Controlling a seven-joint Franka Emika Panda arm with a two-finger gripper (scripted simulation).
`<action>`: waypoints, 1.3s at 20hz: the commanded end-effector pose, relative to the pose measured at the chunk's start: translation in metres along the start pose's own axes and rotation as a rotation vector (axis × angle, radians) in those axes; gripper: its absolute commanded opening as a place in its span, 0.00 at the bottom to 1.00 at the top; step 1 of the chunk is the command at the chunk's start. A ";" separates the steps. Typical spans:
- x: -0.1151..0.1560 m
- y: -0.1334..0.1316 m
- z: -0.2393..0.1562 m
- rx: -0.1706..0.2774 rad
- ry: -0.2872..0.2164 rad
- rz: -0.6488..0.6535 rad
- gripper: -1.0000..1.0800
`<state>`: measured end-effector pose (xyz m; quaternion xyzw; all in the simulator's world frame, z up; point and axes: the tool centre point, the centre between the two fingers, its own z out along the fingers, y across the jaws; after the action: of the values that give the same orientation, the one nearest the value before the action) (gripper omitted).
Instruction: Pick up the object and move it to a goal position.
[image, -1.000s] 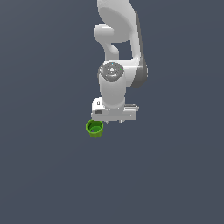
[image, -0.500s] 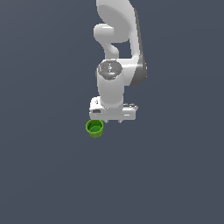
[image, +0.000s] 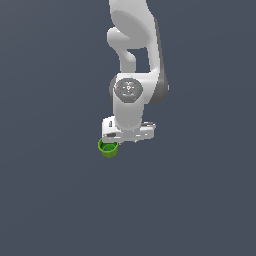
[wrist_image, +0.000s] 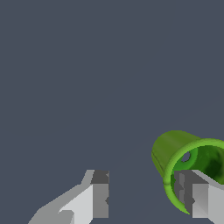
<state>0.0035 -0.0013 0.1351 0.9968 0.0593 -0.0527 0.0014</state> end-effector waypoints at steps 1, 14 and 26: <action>0.003 0.004 0.004 -0.020 -0.033 -0.061 0.62; 0.015 0.047 0.031 -0.156 -0.310 -0.466 0.62; 0.016 0.090 0.041 -0.236 -0.595 -0.738 0.62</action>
<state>0.0251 -0.0851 0.0921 0.8547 0.4006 -0.3114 0.1094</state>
